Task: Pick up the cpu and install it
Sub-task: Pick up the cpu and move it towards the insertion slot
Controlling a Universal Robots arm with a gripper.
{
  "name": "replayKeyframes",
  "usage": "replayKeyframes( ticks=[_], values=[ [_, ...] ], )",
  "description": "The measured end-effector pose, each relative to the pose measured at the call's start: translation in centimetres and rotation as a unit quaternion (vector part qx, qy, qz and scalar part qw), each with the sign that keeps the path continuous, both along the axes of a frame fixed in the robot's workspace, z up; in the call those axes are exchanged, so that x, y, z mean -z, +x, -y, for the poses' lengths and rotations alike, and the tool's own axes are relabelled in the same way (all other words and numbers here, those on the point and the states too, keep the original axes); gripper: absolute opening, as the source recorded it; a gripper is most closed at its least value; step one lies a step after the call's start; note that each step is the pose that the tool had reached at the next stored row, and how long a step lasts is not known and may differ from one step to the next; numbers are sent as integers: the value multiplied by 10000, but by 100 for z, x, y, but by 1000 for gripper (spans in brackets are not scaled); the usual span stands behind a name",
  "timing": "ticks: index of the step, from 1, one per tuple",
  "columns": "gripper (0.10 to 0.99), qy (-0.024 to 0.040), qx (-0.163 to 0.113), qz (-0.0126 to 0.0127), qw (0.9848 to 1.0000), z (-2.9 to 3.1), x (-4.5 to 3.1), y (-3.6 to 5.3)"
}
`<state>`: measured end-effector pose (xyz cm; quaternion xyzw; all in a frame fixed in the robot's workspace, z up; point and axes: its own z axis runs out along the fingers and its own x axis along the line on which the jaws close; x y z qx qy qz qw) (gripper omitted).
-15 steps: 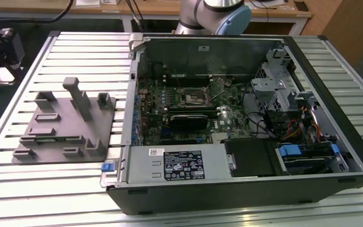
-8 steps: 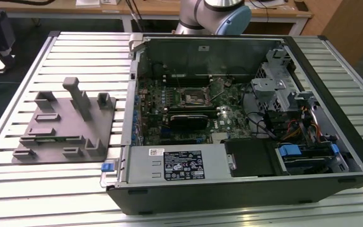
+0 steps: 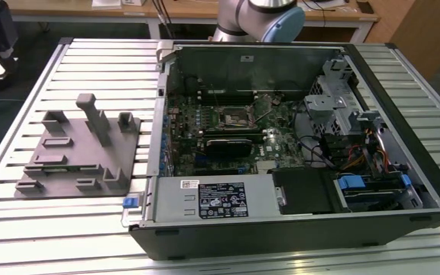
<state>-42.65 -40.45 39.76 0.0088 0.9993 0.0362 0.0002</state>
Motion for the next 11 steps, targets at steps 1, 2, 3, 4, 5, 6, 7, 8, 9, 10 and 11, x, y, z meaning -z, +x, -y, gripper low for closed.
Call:
replayKeyframes(
  ticks=[1, 2, 3, 4, 5, 6, 7, 8, 9, 10, 11],
  values=[
    [537, 0, 0, 0, 10000, 0, 0, 41],
    [537, 0, 0, 1, 10000, 0, 1, 83],
    [537, 0, 0, 0, 10000, 0, 1, 119],
    [537, 0, 0, 0, 10000, 0, 0, 148],
    [537, 0, 0, 0, 10000, 0, 0, 166],
    [537, 0, 0, 0, 10000, 0, -2, 170],
    [537, -1, 0, -1, 10000, -1, -12, 170],
    [537, 0, 1, 0, 10000, -1, -26, 171],
    [537, 0, 0, 0, 10000, -1, -43, 171],
    [537, 0, 0, 0, 10000, -1, -57, 171],
    [537, 0, 0, 0, 10000, -1, -66, 172]
  ],
)
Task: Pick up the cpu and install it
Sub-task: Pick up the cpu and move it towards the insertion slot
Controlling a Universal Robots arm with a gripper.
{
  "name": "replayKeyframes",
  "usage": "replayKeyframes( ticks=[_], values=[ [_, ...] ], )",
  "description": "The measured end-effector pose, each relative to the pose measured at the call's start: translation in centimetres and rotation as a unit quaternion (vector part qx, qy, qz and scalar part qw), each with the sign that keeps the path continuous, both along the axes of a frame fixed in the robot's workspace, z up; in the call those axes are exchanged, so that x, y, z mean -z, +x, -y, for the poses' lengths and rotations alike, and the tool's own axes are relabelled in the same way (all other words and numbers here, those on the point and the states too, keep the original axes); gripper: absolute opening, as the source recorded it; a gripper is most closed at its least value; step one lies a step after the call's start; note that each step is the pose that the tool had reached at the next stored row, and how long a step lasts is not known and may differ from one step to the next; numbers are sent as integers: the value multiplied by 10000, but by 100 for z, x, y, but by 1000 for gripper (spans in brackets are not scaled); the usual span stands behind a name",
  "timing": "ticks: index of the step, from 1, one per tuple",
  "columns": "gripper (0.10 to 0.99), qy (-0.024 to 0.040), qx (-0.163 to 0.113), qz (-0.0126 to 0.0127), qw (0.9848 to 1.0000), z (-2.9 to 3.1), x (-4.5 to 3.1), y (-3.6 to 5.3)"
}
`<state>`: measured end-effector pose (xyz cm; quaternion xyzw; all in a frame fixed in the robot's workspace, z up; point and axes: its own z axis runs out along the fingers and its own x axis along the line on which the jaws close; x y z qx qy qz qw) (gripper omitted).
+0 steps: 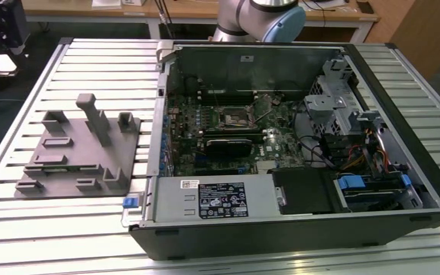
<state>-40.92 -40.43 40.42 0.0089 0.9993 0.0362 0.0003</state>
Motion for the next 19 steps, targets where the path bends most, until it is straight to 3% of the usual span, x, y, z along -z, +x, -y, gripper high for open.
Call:
replayKeyframes(
  ticks=[19],
  values=[
    [537, 0, 0, 0, 10000, 0, -7, 282]
  ],
)
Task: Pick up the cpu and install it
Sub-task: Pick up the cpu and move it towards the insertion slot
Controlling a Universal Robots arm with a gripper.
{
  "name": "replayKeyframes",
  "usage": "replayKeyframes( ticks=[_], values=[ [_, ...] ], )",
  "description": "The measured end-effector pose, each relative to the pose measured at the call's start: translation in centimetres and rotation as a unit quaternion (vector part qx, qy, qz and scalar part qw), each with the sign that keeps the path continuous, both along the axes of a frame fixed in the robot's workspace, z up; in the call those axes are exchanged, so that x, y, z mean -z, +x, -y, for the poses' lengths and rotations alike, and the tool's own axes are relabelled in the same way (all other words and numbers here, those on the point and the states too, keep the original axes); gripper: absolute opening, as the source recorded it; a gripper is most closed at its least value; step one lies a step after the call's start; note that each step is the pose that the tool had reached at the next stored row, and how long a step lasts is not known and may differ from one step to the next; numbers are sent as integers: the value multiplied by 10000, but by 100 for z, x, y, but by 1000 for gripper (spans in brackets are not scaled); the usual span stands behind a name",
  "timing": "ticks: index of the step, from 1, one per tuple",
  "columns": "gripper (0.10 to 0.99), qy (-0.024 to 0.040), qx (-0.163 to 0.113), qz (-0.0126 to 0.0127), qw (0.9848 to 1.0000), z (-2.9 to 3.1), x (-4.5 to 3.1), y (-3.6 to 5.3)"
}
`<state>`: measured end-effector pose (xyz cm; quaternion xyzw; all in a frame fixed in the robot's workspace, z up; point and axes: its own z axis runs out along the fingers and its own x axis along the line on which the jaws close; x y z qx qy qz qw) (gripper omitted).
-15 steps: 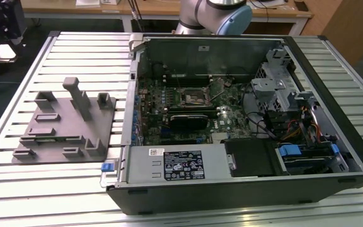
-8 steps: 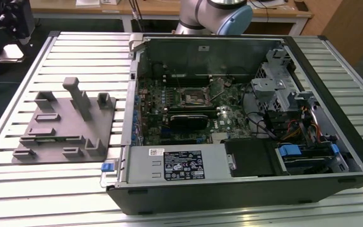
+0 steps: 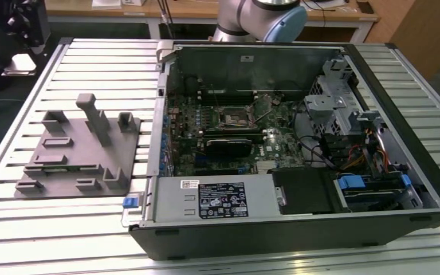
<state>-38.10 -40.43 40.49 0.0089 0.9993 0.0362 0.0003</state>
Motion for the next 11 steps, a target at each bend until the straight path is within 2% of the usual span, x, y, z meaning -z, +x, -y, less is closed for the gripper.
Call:
replayKeyframes(
  ticks=[11],
  values=[
    [537, 0, 0, 0, 10000, -1, 0, 198]
  ],
)
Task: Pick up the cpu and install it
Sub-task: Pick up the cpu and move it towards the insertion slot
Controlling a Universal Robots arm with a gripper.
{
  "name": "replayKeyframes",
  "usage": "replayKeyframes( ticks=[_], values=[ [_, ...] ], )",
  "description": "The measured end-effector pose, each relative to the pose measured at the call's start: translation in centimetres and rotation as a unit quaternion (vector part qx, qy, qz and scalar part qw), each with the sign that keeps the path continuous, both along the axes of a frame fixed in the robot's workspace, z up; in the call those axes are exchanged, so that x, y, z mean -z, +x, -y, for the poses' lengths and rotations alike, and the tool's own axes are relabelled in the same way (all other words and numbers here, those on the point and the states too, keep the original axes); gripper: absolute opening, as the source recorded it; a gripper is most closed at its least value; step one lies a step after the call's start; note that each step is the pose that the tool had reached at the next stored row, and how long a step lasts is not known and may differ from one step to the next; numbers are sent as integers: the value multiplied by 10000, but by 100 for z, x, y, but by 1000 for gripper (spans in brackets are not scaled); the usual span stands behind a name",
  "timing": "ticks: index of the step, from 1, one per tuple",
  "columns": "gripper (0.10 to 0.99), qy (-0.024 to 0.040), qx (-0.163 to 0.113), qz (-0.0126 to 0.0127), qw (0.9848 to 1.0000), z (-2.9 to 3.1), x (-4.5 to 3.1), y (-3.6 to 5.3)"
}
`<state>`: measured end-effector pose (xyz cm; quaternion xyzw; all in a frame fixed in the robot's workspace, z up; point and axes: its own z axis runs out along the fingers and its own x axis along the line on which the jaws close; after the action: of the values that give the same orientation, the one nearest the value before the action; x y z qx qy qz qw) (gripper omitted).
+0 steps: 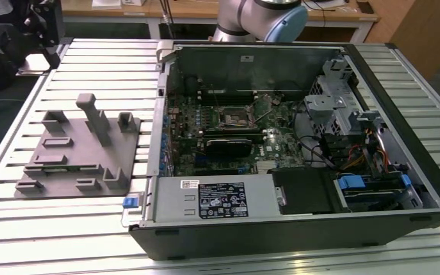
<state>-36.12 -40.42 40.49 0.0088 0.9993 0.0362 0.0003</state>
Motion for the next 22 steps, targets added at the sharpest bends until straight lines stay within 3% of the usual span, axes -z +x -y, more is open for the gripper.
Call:
replayKeyframes(
  ticks=[22],
  values=[
    [537, 0, 0, 0, 10000, -2, 0, 333]
  ],
)
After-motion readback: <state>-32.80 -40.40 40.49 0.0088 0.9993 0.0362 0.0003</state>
